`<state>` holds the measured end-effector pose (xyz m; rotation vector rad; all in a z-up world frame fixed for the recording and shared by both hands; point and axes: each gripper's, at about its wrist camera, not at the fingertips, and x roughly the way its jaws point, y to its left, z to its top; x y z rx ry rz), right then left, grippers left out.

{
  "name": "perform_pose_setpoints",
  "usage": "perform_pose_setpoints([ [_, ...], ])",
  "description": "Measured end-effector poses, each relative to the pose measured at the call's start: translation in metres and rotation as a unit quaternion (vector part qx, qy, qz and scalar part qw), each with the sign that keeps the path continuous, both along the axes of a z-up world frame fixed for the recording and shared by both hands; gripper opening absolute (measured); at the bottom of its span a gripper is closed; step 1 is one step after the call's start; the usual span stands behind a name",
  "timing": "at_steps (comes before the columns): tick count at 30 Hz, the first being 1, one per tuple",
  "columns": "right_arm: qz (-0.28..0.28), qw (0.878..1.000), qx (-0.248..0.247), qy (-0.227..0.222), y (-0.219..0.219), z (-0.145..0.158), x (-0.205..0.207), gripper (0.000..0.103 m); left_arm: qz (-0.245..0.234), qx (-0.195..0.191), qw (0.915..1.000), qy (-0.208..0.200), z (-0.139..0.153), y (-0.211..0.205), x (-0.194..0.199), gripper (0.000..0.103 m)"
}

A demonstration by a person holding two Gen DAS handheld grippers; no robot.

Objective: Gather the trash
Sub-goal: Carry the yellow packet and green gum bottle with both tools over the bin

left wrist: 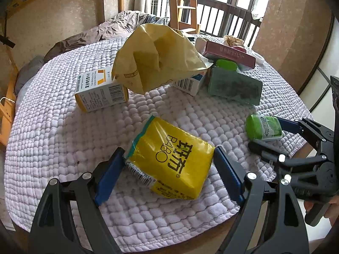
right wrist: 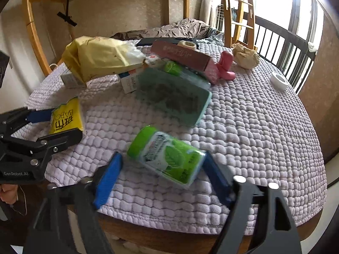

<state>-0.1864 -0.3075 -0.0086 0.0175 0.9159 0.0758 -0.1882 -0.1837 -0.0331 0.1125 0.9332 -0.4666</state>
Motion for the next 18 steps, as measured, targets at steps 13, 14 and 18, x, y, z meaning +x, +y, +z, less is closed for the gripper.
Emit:
perform_pose_setpoints([
  [13, 0.019, 0.999, 0.041, 0.005, -0.008, 0.018, -0.029, 0.070, -0.005, -0.006, 0.9999, -0.006, 0.019, 0.007, -0.023, 0.086],
  [14, 0.020, 0.999, 0.043, 0.005, -0.007, 0.020, -0.033, 0.070, -0.006, -0.007, 0.9999, -0.006, 0.021, 0.007, -0.026, 0.086],
  [18, 0.026, 0.998, 0.053, 0.004, -0.007, 0.028, -0.049, 0.070, -0.008, -0.014, 0.9999, -0.005, 0.026, 0.009, -0.038, 0.086],
])
